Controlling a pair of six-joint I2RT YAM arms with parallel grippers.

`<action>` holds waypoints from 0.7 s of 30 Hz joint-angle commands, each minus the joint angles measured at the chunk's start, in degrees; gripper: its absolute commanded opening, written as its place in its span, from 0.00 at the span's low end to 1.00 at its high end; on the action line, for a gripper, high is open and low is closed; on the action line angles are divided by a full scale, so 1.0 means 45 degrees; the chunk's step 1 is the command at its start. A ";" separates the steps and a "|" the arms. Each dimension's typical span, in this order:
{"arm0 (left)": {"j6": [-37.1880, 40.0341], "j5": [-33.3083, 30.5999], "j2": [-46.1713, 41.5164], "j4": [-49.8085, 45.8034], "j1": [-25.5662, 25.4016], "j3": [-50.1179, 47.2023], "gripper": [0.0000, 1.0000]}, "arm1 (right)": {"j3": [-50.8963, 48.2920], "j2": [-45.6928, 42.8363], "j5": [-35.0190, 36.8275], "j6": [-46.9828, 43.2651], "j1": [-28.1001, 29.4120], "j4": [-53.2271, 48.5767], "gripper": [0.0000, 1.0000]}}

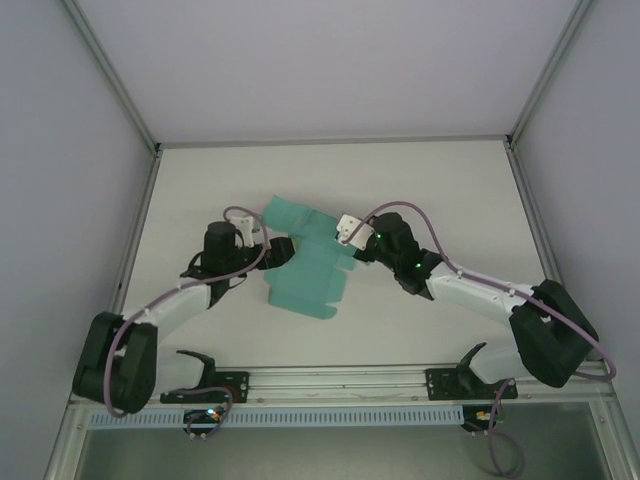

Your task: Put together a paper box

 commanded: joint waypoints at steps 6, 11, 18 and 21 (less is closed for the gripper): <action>0.0356 -0.2324 -0.2164 -0.4948 0.2113 0.0824 1.00 | 0.1089 0.2626 0.3597 -0.4907 0.0690 0.2383 0.00; 0.0088 -0.1840 -0.0826 -0.4882 0.3752 0.1747 1.00 | 0.1457 0.4199 0.4164 -0.7736 0.0888 0.4815 0.00; 0.0082 -0.0865 0.2424 -0.2727 0.4636 0.3103 1.00 | 0.1020 0.5379 0.4273 -0.8913 0.1178 0.7662 0.00; 0.0407 -0.0917 0.3864 -0.2576 0.4478 0.3928 1.00 | 0.0787 0.5346 0.4279 -0.8662 0.1238 0.8054 0.00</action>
